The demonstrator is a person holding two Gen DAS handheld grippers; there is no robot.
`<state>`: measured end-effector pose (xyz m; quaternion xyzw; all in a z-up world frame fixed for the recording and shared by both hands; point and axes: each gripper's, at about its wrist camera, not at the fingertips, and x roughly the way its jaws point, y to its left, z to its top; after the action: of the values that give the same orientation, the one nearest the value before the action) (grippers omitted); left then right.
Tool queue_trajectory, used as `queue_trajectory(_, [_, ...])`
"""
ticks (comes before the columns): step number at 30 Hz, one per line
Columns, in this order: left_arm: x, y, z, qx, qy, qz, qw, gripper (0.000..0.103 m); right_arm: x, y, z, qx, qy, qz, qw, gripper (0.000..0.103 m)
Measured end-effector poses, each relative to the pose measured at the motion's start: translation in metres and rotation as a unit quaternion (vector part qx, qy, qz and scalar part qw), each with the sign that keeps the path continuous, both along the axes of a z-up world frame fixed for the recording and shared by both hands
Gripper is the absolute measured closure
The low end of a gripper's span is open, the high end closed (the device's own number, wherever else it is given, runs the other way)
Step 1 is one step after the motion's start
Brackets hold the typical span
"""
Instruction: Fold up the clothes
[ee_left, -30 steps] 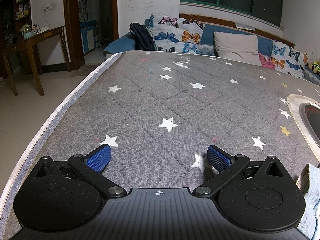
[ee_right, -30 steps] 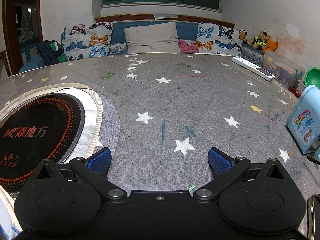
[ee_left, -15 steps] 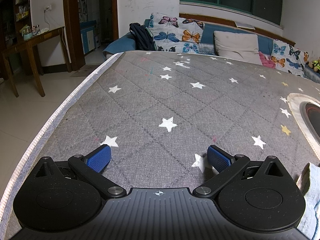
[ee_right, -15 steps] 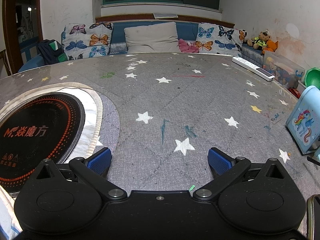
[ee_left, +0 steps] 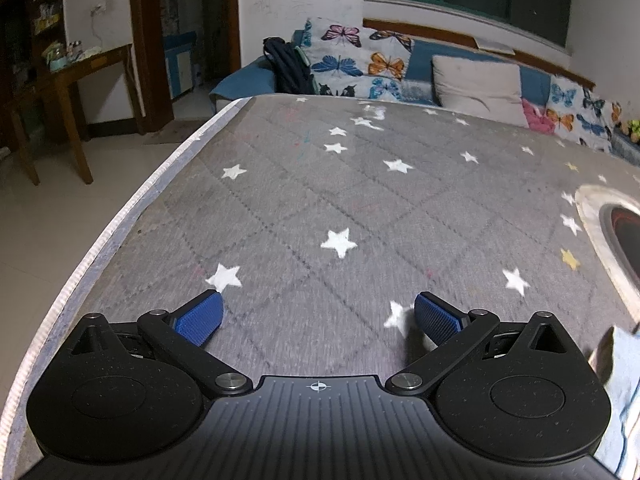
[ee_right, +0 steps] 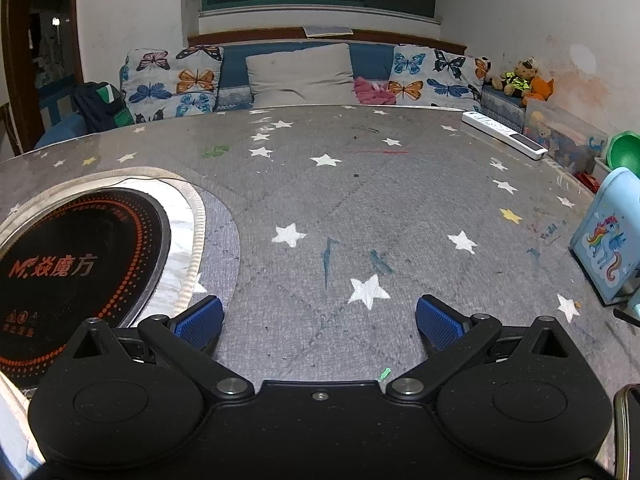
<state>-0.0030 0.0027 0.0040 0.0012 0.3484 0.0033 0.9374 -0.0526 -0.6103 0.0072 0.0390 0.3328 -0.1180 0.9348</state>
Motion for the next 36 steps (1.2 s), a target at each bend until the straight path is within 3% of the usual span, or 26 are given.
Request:
queue_trajectory(7, [-0.025,-0.009,0.015,0.004,-0.005,-0.021,0.9998,0.000,-0.001,0.022,0.009,0.022,0.023,0.007,0.999,0.004])
queue_trajectory(18, [-0.072,-0.036,0.037,-0.024,0.002,-0.086,0.9960,0.000,-0.041,0.066,0.043,0.021,0.006,0.065,0.998,0.004])
queue_trajectory(24, [-0.086,-0.065,0.039,-0.018,0.004,-0.130,0.9914,0.000,-0.067,0.109,0.062,0.042,-0.018,0.137,0.989,0.007])
queue_trajectory(31, [-0.090,-0.080,0.028,-0.034,0.026,-0.144,0.9887,0.000,-0.080,0.148,0.079,0.059,-0.028,0.217,0.974,0.015])
queue_trajectory(34, [-0.095,-0.085,0.027,-0.025,0.022,-0.151,0.9880,0.004,-0.084,0.164,0.082,0.059,-0.031,0.247,0.967,0.016])
queue_trajectory(36, [-0.098,-0.089,0.027,-0.015,0.017,-0.159,0.9871,0.016,-0.089,0.170,0.084,0.061,-0.031,0.259,0.964,0.016])
